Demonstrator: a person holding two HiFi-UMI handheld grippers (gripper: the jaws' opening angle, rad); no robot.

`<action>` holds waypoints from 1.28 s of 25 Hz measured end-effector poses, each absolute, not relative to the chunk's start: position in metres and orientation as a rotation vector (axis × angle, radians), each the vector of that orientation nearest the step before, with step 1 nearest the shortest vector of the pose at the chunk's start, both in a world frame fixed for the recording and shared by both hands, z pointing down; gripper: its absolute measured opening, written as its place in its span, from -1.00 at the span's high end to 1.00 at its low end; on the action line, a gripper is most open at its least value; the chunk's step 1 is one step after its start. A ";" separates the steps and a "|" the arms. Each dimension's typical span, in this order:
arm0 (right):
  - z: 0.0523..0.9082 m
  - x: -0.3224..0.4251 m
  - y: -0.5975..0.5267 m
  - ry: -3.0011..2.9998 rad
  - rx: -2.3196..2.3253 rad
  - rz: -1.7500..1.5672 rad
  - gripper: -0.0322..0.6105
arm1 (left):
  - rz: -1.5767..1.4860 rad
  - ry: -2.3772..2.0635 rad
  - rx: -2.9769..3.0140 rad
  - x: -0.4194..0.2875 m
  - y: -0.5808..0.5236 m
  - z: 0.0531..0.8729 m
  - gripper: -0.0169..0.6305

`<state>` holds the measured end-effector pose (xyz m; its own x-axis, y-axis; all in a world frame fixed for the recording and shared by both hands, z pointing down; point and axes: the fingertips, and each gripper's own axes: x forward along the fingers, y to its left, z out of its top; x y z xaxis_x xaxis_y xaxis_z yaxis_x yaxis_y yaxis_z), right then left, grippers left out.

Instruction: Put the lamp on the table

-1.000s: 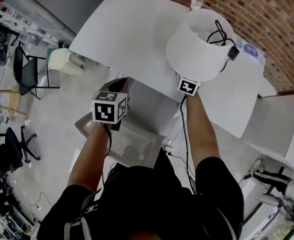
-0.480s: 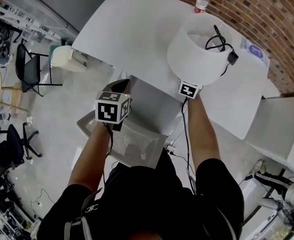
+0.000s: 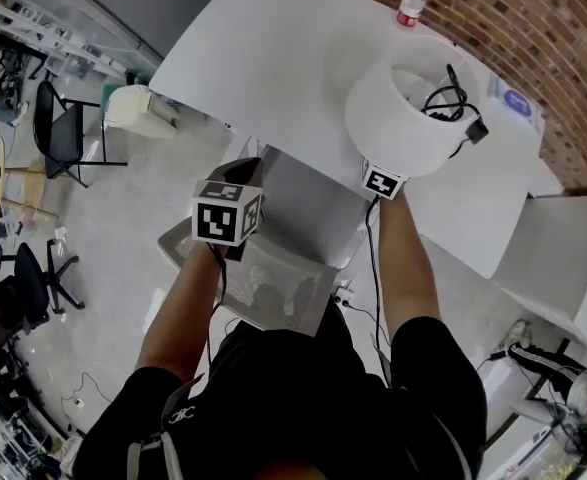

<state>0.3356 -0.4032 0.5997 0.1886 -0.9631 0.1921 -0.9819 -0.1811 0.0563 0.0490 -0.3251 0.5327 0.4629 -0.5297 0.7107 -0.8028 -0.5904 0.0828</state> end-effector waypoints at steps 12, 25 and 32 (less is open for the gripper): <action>0.621 0.334 -0.384 -1.878 2.298 0.291 0.45 | 0.906 -1.102 2.328 0.044 -0.327 0.529 0.95; 0.611 0.311 -0.289 -1.766 2.299 0.432 0.83 | 0.839 -1.028 2.402 0.045 -0.310 0.507 0.95; 0.565 0.277 -0.252 -1.733 2.293 0.509 0.90 | 0.772 -0.948 2.476 0.060 -0.295 0.486 0.95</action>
<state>0.2766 -0.2517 0.5653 0.2437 -0.8829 0.4015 -0.9597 -0.2792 -0.0313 0.0601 -0.2947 0.4863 0.6219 -0.4898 0.6110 -0.6974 -0.7014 0.1475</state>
